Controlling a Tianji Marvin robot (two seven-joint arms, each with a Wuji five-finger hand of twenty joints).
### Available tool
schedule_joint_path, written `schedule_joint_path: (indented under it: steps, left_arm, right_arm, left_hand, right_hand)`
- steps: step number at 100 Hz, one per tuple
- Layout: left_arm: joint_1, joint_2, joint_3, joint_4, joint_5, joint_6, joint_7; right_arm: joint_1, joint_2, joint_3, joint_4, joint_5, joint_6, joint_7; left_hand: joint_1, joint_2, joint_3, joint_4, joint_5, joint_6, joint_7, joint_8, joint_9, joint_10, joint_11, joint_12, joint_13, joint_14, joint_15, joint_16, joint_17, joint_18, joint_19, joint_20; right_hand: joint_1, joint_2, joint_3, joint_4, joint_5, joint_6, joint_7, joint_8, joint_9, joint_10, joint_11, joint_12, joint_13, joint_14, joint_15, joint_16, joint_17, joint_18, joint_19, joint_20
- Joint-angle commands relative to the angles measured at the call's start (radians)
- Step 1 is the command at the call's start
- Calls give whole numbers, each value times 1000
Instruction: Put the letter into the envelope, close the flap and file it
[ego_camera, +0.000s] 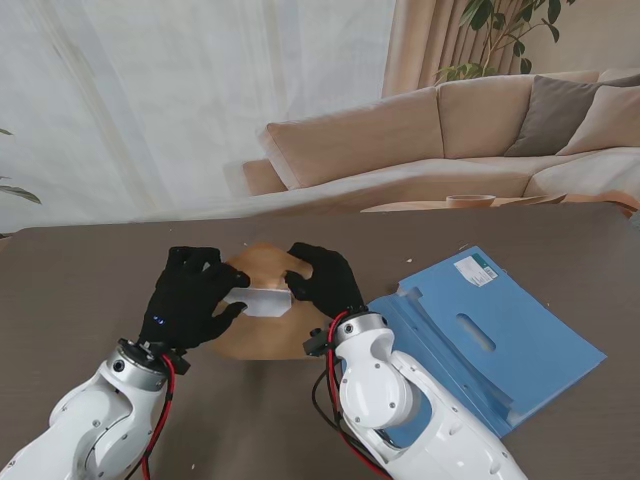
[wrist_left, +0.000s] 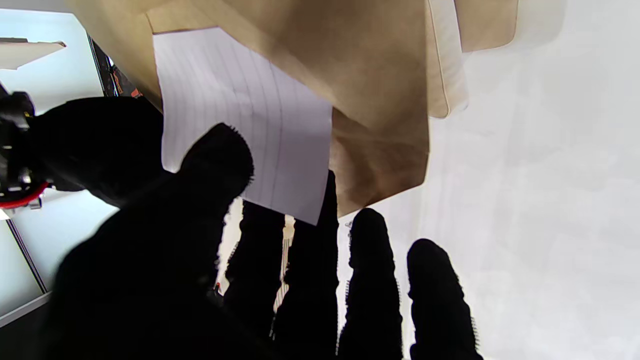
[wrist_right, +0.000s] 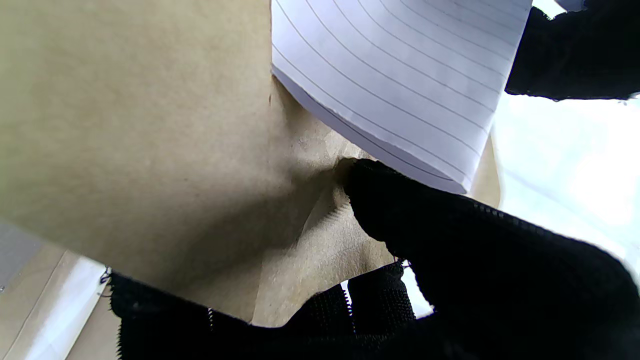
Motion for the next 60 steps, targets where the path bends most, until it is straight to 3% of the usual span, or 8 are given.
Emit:
schedule_joint_path:
  steps: [1, 12, 26, 39, 49, 60]
  left_arm:
    - [3, -7, -4, -5, -6, -8, 0]
    - [4, -11, -10, -2, -18, -16, 13]
    - [2, -15, -14, 1, -30, -21, 25]
    - [3, -15, -14, -3, -33, -18, 23]
    - [-2, -15, -7, -4, -28, -7, 24]
    - [-5, -12, 3, -6, -13, 20, 24]
  right_arm:
    - [-7, -4, -1, -5, 0, 1, 16]
    - [-6, -4, 0, -6, 0, 4, 16]
    - [-4, -4, 0, -5, 0, 4, 18]
    - [-1, -4, -2, -1, 1, 2, 19]
    - [2, -5, -3, 2, 2, 2, 17]
    - [5, -8, -5, 5, 8, 0, 11]
  left_hand:
    - [14, -15, 22, -10, -29, -11, -27, 7, -29, -7, 9, 24, -27, -11, -2, -1, -19, -23, -8, -11]
    - [80, 0, -70, -4, 11, -28, 25, 5, -6, -3, -1, 57, -20, -7, 7, 7, -18, -23, -6, -8]
    - [135, 77, -100, 7, 52, -22, 125, 30, 45, 1, -51, 125, -15, -5, 21, 12, -16, -23, -1, -2]
    - [173, 126, -92, 18, 105, 5, 134, 15, 75, 12, -77, 155, -13, 4, 29, 14, -17, -15, 1, -1]
    - [180, 121, -79, 24, 157, 31, 111, -10, 81, 21, -73, 176, -14, 6, 36, 18, -21, -14, 1, 0]
    - [148, 95, -23, 16, 175, 85, 114, 32, 97, 54, -32, 206, -1, 6, 67, 38, -17, -4, 11, 7]
  right_hand:
    - [16, -6, 41, 21, 61, -48, 75, 15, 34, 1, 27, 8, 42, 1, 28, -3, 14, 15, 83, -4]
    - [16, -6, 41, 21, 61, -47, 75, 15, 33, 1, 27, 8, 41, 1, 28, -3, 14, 15, 83, -5]
    - [16, -5, 41, 21, 60, -50, 75, 16, 32, 0, 27, 8, 40, 1, 28, -3, 14, 15, 83, -5]
    - [16, -6, 41, 21, 60, -48, 75, 16, 33, 0, 28, 8, 40, 2, 29, -3, 14, 15, 83, -5]
    - [16, -6, 41, 21, 60, -49, 75, 16, 33, -1, 28, 8, 40, 2, 29, -3, 14, 15, 83, -5]
    - [16, -7, 41, 21, 61, -49, 76, 16, 34, -1, 28, 8, 43, 2, 29, -3, 15, 15, 84, -5]
